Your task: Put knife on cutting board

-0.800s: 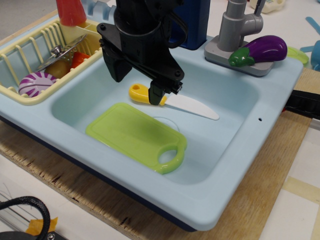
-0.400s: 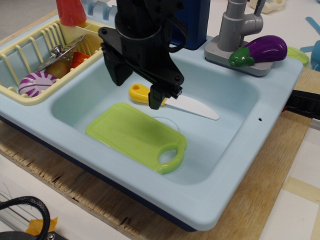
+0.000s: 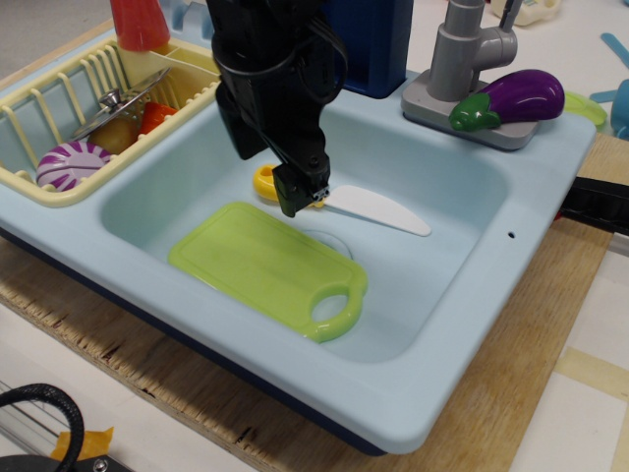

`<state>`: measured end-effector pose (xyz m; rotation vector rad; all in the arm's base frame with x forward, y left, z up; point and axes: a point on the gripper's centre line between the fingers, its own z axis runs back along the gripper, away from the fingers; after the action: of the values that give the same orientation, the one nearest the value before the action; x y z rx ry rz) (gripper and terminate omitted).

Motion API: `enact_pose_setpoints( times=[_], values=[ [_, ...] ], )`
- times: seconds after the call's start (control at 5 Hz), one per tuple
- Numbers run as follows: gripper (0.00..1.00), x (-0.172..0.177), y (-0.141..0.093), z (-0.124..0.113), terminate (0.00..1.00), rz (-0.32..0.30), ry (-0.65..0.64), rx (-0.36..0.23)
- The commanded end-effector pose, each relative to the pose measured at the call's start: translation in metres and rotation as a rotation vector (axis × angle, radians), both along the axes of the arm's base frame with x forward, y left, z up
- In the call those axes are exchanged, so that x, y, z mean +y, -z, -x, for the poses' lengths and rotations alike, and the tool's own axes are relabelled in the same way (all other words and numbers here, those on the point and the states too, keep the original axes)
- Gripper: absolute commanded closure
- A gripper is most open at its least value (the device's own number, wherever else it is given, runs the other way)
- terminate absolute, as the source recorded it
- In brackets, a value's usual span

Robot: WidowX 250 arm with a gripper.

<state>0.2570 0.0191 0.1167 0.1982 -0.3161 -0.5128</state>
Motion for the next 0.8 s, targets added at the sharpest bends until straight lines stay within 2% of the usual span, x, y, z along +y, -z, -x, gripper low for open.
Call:
enact_pose_setpoints(
  times=[0.0, 0.6],
  values=[
    [0.0, 0.009, -0.011, -0.022, 0.0, -0.057, 0.211, -0.013],
    [0.0, 0.023, 0.008, -0.04, 0.0, -0.012, 0.352, 0.054]
  ],
)
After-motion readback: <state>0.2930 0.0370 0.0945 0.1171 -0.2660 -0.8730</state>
